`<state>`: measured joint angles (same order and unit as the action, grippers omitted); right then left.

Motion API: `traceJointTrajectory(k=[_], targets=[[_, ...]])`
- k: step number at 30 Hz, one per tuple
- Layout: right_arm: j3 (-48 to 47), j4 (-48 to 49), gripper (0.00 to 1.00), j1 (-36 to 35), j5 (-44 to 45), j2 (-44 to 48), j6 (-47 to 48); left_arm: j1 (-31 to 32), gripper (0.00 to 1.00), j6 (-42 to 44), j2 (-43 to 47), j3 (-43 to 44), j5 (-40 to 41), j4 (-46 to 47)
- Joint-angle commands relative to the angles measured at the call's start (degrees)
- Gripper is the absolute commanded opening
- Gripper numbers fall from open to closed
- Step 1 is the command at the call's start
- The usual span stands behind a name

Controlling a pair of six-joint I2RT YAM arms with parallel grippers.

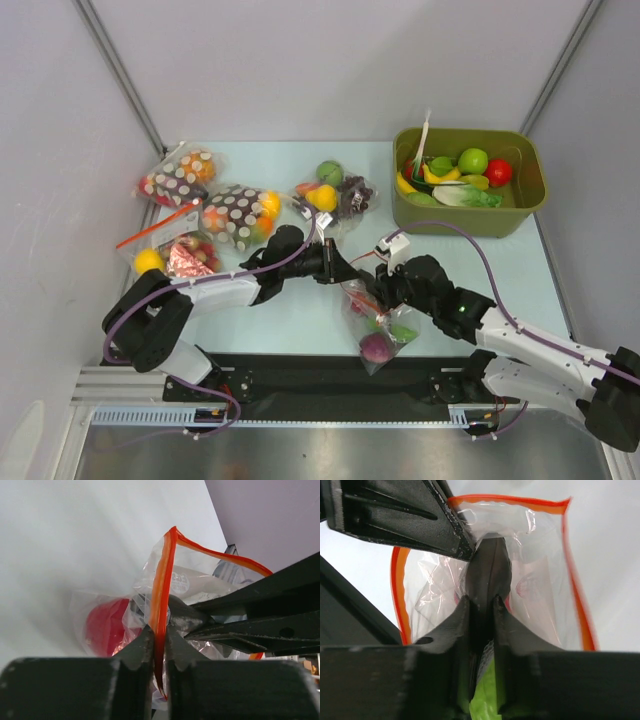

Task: Open the zip-top bag and remove the fake food

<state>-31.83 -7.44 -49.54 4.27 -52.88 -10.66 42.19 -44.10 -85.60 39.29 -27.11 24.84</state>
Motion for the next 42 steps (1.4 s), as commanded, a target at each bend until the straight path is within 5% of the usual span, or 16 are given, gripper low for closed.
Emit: traceJointTrajectory(k=[1, 4, 13, 33, 38, 39, 40, 42], targets=[[0.02, 1.82, 0.22, -0.3, 0.56, 2.26, -0.68, 0.61, 0.11, -0.99, 0.08, -0.88, -3.21, 5.48], [0.37, 1.29, 0.34, 0.32, 0.21, 3.57, -0.86, 0.61, 0.0, -0.03, 0.26, -1.05, -3.21, 5.04], [2.12, 0.41, 0.46, 4.62, -5.41, 6.12, -2.09, 0.61, 0.0, 3.22, 2.1, -0.88, -2.07, 1.36], [3.27, 0.06, 0.5, 9.28, -16.31, 3.05, -1.74, 0.52, 0.0, 5.95, 2.19, 1.14, -1.54, -1.64], [2.48, 1.46, 0.33, 9.37, -15.43, 0.68, -1.56, 0.52, 0.0, 7.18, 2.98, 0.88, -2.5, -1.64], [2.39, 1.73, 0.26, 9.37, -15.44, 0.24, -1.56, 0.52, 0.0, 7.53, 3.16, 0.7, -2.59, -1.64], [2.22, 1.99, 0.09, 9.37, -15.26, -0.02, -1.82, 0.52, 0.0, 7.71, 3.34, 0.53, -2.59, -1.64], [1.95, 2.78, 0.0, 9.46, -14.91, -0.29, -2.17, 0.52, 0.0, 8.67, 4.13, 0.0, -2.16, -2.42]])
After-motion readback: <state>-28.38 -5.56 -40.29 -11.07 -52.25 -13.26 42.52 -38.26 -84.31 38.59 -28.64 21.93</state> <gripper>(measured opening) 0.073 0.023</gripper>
